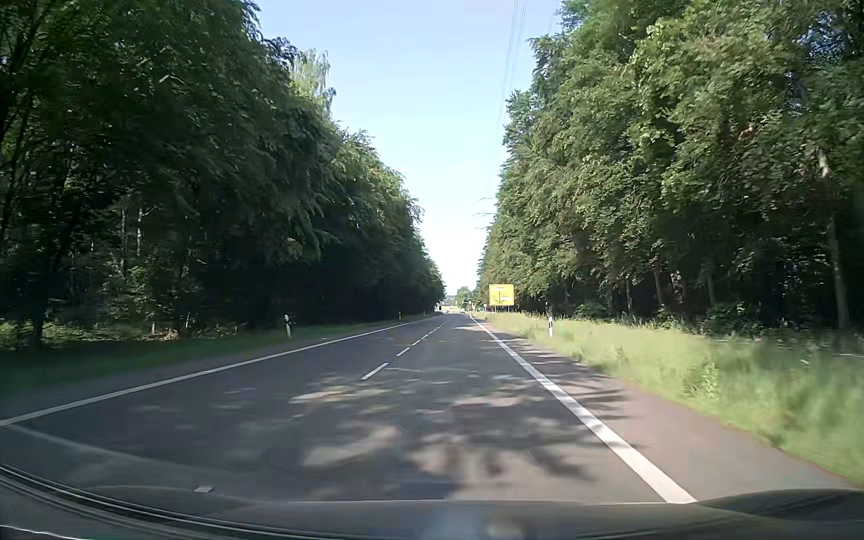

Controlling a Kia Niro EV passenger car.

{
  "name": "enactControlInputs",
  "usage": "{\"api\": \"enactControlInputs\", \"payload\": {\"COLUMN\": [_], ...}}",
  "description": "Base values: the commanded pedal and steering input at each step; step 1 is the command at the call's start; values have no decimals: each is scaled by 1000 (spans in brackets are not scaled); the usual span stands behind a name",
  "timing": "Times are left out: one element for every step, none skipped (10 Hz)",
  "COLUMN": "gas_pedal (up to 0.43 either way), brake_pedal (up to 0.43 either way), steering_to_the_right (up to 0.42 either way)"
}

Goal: Follow the waypoints while adhering to traffic rules and regulations

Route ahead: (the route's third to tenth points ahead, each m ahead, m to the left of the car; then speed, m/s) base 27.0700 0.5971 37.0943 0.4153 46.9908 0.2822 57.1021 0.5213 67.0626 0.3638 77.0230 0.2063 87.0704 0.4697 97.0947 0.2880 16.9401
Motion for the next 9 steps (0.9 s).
{"api": "enactControlInputs", "payload": {"gas_pedal": [110,110,110,110,110,110,110,110,110], "brake_pedal": [30,30,30,30,24,24,30,30,24], "steering_to_the_right": [0,1,1,0,0,0,1,0,0]}}
